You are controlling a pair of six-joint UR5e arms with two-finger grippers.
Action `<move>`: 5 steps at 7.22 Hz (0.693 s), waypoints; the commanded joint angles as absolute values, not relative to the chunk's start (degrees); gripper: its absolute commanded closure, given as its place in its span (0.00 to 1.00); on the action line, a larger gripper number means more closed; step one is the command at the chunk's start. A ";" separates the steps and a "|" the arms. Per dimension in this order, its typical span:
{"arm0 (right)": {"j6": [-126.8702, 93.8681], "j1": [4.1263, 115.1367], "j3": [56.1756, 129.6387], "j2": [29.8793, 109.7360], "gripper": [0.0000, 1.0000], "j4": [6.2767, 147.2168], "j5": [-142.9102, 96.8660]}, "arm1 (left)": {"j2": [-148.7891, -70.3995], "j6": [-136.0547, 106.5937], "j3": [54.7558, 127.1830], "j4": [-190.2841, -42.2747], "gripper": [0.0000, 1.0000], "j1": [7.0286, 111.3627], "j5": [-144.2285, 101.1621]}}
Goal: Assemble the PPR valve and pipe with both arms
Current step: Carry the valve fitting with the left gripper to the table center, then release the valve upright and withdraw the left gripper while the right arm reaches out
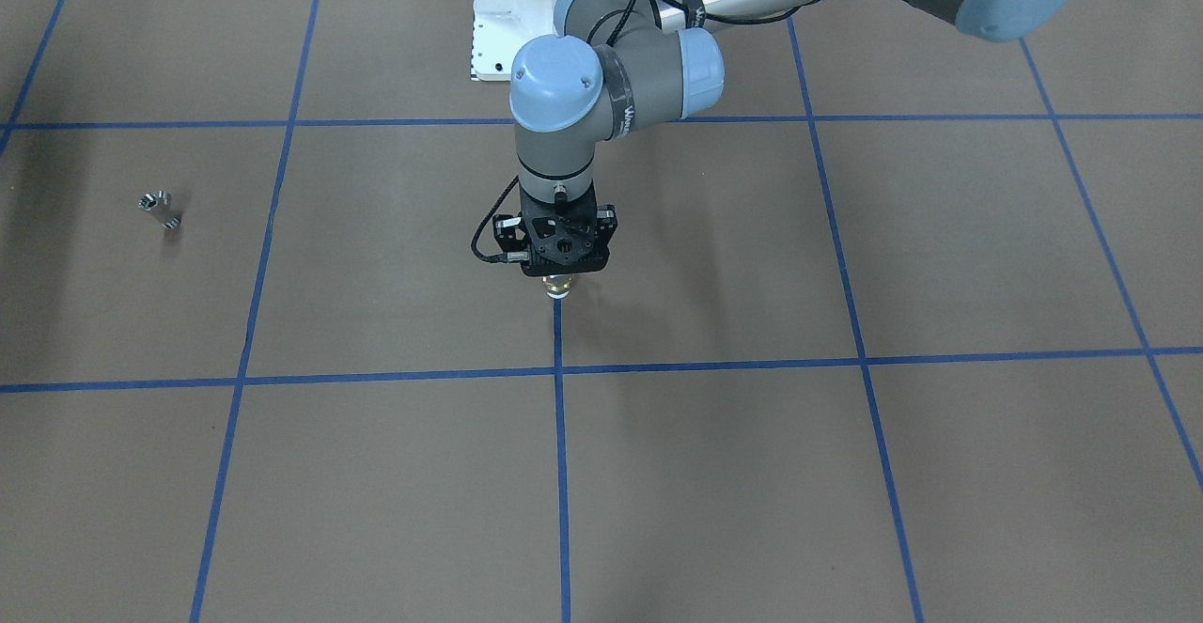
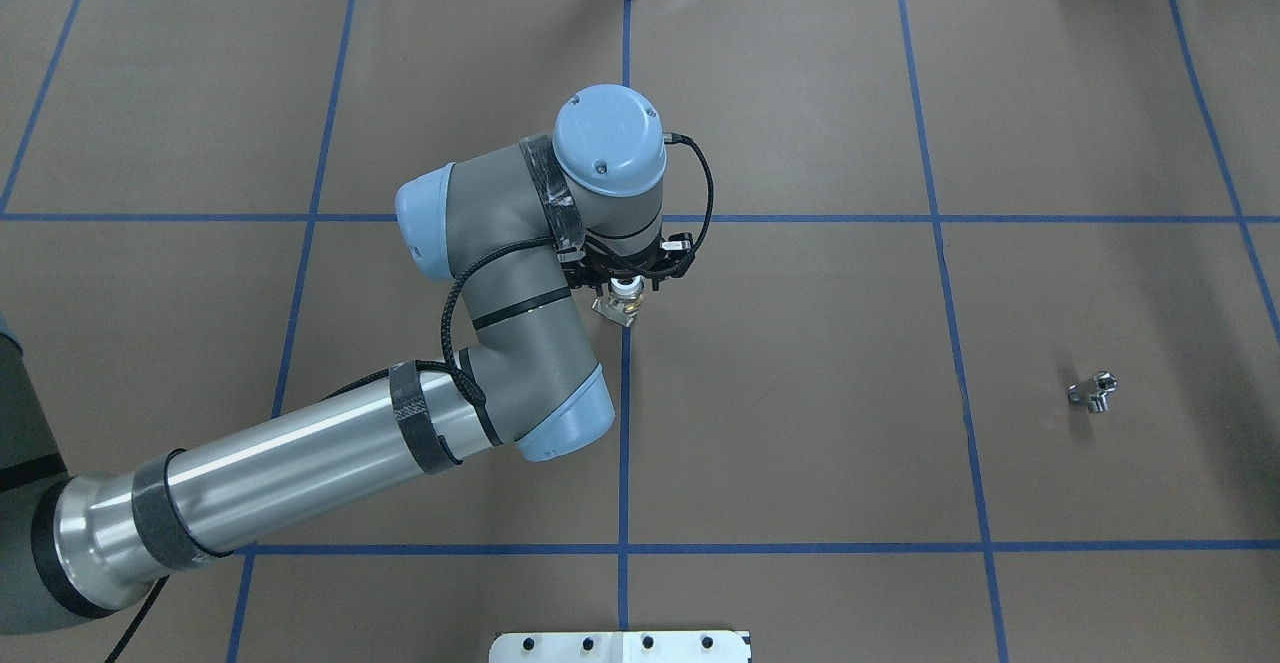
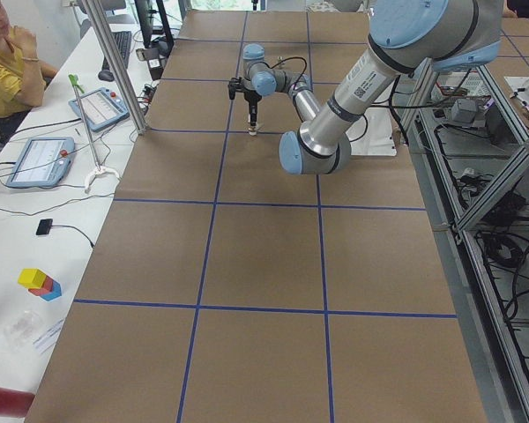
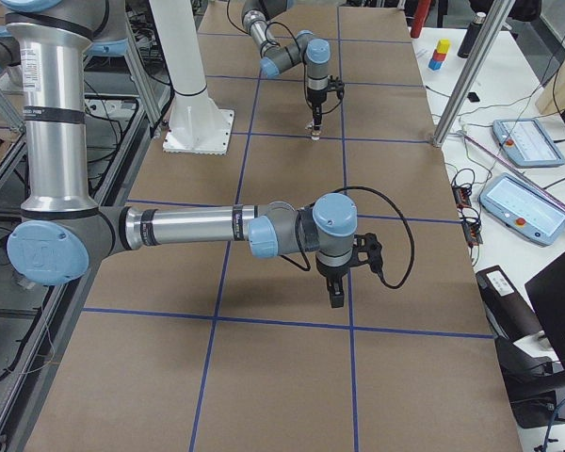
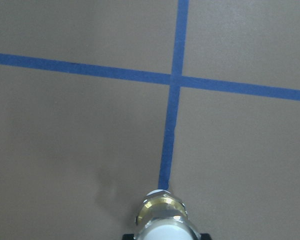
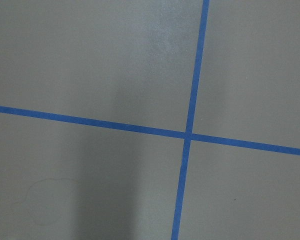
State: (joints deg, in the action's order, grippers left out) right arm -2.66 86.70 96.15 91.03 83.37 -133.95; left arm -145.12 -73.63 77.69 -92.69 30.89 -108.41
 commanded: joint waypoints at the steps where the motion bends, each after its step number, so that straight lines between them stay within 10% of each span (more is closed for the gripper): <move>1: -3.59 86.22 96.24 90.36 0.00 83.50 -134.12 | -144.76 -73.04 81.54 -91.59 0.00 31.64 -108.46; 5: -21.74 76.85 102.01 89.21 0.00 82.62 -134.30 | -124.78 -60.10 109.87 -84.24 0.00 34.45 -109.69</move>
